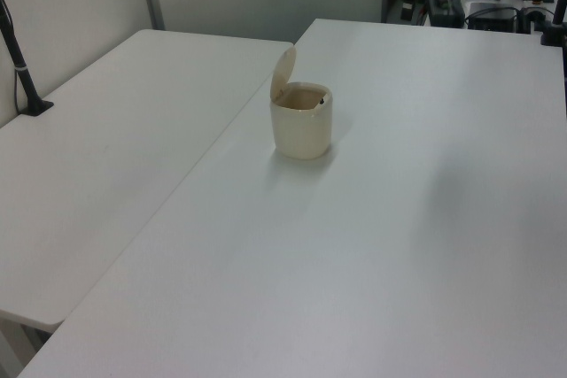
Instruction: Close the trash bin
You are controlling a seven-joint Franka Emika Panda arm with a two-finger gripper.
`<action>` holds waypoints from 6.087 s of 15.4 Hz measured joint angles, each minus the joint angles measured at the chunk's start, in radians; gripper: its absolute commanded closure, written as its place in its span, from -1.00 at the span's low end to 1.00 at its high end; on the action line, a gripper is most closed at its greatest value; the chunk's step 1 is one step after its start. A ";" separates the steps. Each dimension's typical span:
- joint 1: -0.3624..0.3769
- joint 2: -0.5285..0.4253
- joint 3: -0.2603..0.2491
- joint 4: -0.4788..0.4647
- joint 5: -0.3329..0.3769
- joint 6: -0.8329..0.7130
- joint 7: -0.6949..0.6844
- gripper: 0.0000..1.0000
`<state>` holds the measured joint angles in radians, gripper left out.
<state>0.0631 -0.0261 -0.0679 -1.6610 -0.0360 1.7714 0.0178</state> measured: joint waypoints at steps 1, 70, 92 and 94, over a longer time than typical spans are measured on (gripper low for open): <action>0.003 0.000 0.000 0.000 0.000 0.000 0.000 -1.00; 0.062 0.517 0.001 0.328 -0.005 0.714 1.308 1.00; 0.078 0.518 0.001 0.277 -0.071 0.714 1.283 1.00; 0.078 0.508 0.001 0.265 -0.071 0.714 1.265 1.00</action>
<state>0.1409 0.4824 -0.0670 -1.3959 -0.1074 2.4853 1.2824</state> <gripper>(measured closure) 0.991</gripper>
